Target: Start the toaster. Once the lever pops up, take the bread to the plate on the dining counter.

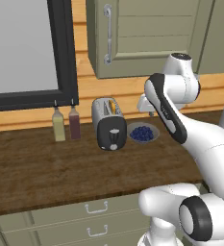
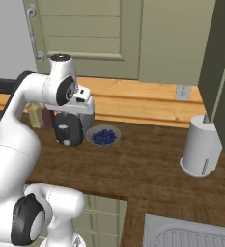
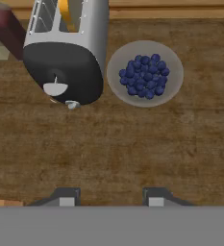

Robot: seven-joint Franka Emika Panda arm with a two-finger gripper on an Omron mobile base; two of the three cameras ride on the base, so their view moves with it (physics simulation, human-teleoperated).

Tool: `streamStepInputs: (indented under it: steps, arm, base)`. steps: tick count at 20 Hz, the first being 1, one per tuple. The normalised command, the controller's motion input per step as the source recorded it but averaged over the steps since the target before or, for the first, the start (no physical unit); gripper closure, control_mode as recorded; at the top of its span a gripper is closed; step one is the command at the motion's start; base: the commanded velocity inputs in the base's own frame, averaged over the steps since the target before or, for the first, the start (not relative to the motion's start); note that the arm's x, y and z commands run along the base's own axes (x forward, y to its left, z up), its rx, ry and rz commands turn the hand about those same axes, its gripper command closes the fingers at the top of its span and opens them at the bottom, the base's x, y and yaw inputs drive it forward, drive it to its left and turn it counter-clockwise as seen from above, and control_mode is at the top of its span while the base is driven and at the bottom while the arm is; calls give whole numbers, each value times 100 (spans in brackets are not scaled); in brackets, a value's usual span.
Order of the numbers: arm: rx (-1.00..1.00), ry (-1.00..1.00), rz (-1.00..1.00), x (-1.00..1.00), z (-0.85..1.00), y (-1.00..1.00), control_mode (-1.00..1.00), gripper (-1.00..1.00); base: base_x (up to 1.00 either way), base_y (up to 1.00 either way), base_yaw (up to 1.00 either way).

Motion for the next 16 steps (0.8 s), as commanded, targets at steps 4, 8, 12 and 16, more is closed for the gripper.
streamStepInputs:
  steps: [4,8,12,16]
  arm:
    - [0,-4,-1,-8,-1,1,-100,-100]
    - [0,-15,0,-9,0,32,-100,-100]
    - [0,-14,0,0,0,58,-100,-100]
    - [0,-14,0,3,0,69,-100,100]
  base:
    - [0,0,0]
    - [0,0,0]
    - [0,0,0]
    - [0,0,0]
